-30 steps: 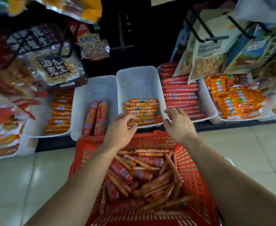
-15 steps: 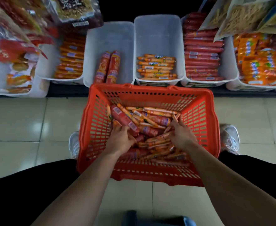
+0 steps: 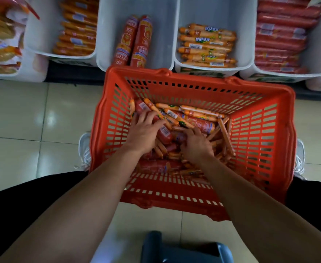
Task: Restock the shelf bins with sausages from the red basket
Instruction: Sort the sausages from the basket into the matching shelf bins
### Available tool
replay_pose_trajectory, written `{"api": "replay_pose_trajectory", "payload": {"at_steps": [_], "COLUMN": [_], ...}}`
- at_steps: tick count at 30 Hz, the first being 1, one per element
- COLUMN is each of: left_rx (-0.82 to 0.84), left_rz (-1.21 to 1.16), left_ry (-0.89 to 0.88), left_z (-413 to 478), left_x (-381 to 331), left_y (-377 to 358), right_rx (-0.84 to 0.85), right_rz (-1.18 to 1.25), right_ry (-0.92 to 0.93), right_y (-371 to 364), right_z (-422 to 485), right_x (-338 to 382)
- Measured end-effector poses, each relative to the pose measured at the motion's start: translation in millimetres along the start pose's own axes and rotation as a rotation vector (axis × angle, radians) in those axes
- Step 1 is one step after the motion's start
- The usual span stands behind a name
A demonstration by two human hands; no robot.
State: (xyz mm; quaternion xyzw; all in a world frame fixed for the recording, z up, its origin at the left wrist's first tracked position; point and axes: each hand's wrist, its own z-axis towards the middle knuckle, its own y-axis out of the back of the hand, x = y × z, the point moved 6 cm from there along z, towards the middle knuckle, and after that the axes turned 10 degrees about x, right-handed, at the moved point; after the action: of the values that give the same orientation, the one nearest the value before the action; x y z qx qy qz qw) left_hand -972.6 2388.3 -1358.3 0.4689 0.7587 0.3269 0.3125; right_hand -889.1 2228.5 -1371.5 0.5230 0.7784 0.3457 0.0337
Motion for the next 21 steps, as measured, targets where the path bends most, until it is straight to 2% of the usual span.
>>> {"api": "replay_pose_trajectory", "payload": {"at_steps": [7,12,21], "left_rx": [-0.015,0.028,0.07], "left_rz": [0.085,0.142,0.242], "left_ry": [-0.064,-0.088,-0.089], "left_z": [10.3,11.9,3.3], "left_x": [1.4,-7.0,-11.2], "left_y": [11.6,14.0,19.9], "right_rx": [0.074,0.157,0.093], "right_rz": [0.15,0.051,0.248], "right_ry": [-0.058,-0.094,-0.005], "right_y": [-18.0,-21.4,-3.6], "right_z": [-3.2,10.1,3.8], "right_x": [-31.7,-36.5,-37.5]}}
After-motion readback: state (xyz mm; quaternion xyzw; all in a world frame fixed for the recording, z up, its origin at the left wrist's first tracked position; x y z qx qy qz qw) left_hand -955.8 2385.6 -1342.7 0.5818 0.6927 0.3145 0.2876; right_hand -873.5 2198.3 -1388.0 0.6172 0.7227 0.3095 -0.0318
